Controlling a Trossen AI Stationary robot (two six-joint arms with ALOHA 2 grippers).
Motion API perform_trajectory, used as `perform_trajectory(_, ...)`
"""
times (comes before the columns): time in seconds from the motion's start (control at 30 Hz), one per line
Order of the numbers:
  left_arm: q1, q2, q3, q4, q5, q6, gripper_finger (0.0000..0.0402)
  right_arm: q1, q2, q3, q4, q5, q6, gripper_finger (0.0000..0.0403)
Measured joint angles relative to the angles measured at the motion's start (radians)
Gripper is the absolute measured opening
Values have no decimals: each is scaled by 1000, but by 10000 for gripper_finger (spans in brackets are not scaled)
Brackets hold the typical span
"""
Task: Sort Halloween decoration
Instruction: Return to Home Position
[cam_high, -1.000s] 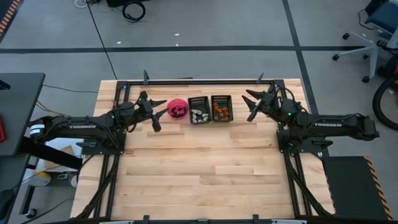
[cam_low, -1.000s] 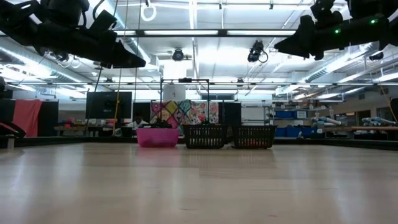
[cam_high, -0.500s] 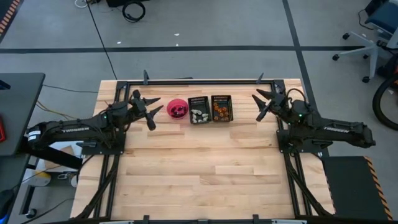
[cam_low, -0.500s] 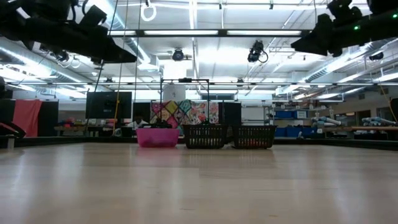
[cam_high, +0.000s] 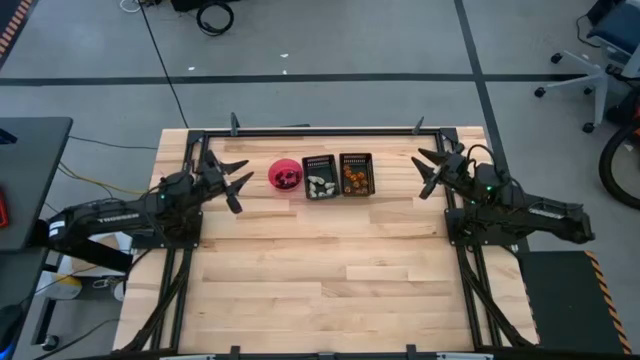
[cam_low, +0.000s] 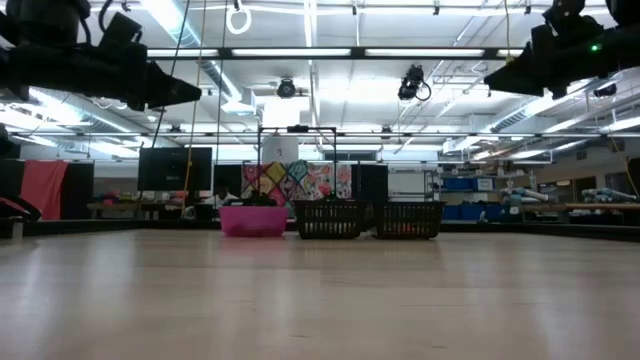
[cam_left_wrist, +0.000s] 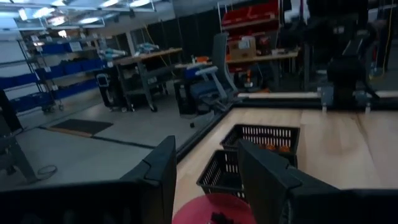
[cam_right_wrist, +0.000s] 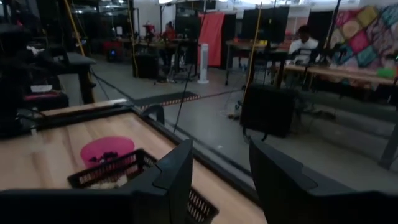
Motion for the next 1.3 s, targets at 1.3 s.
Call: perform_trajectory(1.3,0,-176,-109,3,-30,1,141,-3,-117,-253,144,42,-32,162)
